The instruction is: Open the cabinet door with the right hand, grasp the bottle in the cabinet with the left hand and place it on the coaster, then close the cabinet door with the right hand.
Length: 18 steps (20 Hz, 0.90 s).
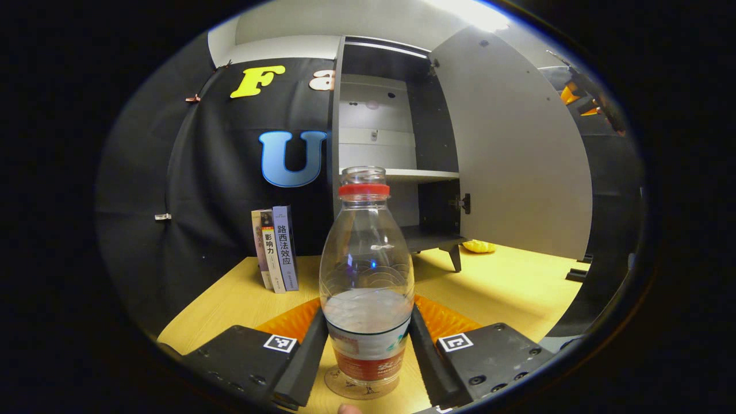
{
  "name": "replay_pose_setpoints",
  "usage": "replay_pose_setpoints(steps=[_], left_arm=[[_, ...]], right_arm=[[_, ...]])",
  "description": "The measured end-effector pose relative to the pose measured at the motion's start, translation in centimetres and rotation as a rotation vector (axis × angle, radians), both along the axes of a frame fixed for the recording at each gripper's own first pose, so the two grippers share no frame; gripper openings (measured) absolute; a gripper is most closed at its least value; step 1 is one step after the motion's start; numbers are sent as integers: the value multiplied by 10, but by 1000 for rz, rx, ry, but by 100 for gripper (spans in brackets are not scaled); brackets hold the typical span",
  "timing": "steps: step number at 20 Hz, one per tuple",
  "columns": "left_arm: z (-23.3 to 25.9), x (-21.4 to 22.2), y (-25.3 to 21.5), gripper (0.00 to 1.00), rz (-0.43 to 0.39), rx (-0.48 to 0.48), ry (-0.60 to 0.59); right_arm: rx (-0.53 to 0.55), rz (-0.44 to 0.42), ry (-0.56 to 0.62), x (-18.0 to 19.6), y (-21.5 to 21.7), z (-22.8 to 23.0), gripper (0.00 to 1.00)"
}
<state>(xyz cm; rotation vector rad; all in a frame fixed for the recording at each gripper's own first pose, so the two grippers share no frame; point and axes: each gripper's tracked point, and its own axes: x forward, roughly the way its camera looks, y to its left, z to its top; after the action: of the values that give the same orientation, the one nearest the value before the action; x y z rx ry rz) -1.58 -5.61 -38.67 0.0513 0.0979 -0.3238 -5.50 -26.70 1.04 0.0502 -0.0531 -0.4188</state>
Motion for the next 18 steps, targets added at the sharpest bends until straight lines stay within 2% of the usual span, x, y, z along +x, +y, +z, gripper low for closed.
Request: replay_pose_setpoints(steps=[5,13,18], left_arm=[[-21,8,9,75,7,-14,-17],[-41,10,7,78,19,-12,10],[-41,8,8,94,22,-34,47]], right_arm=[[58,-39,-25,-12,-6,8,97],[4,-13,14,-11,13,5,97],[14,-12,24,-12,10,-2,98]])
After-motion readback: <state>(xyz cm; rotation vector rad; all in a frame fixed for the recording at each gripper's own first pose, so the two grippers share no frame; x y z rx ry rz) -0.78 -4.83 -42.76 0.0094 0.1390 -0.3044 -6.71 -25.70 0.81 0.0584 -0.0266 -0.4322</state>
